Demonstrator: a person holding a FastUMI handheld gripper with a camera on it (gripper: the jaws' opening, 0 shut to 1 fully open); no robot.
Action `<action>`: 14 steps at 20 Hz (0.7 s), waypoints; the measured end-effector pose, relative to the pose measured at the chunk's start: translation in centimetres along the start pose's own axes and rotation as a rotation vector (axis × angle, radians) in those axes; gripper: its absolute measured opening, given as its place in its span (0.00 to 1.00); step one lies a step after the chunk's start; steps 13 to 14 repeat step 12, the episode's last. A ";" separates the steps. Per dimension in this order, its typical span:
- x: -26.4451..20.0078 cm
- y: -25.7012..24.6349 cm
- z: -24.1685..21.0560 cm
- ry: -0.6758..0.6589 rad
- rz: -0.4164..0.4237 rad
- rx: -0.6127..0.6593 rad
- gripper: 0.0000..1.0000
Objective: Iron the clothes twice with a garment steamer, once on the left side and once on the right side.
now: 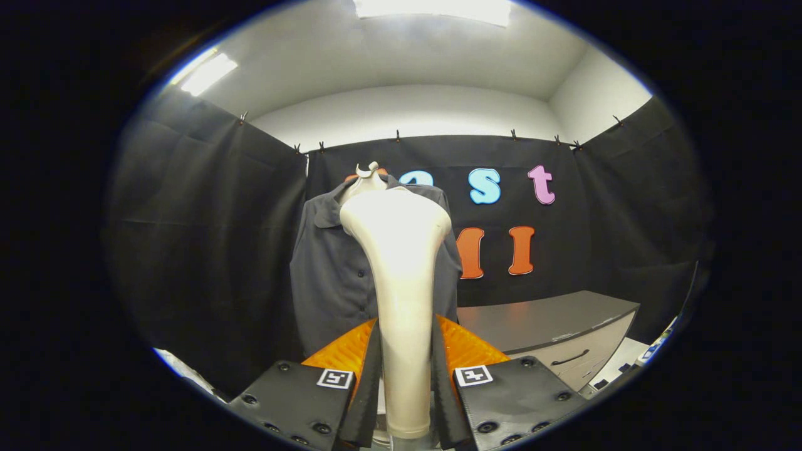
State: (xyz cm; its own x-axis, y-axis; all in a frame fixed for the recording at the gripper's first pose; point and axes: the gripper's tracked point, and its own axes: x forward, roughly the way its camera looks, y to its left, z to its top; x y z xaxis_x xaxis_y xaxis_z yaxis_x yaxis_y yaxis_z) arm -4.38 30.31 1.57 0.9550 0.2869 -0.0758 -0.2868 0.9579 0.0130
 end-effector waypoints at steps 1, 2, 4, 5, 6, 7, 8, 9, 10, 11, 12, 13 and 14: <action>-0.3 -0.5 0.0 -0.001 0.000 0.007 0.45; -0.7 -0.8 -0.1 0.001 0.006 0.019 0.45; -1.4 -1.6 -0.3 0.009 0.012 0.027 0.45; -1.7 -2.0 -0.5 0.011 0.009 0.020 0.45; -1.8 -2.3 -0.5 0.011 0.009 0.013 0.45; -1.9 -2.7 -0.6 0.012 0.010 0.010 0.45; -2.1 -3.1 -0.7 0.012 0.012 0.010 0.45; -2.3 -3.5 -0.8 0.013 0.015 0.011 0.45; -2.4 -3.9 -0.9 0.015 0.019 0.013 0.45; -2.5 -4.1 -1.0 0.016 0.023 0.014 0.45; -2.6 -4.5 -1.1 0.016 0.025 0.014 0.45; -2.6 -4.5 -1.1 0.016 0.025 0.014 0.45; -2.6 -4.5 -1.1 0.016 0.025 0.014 0.45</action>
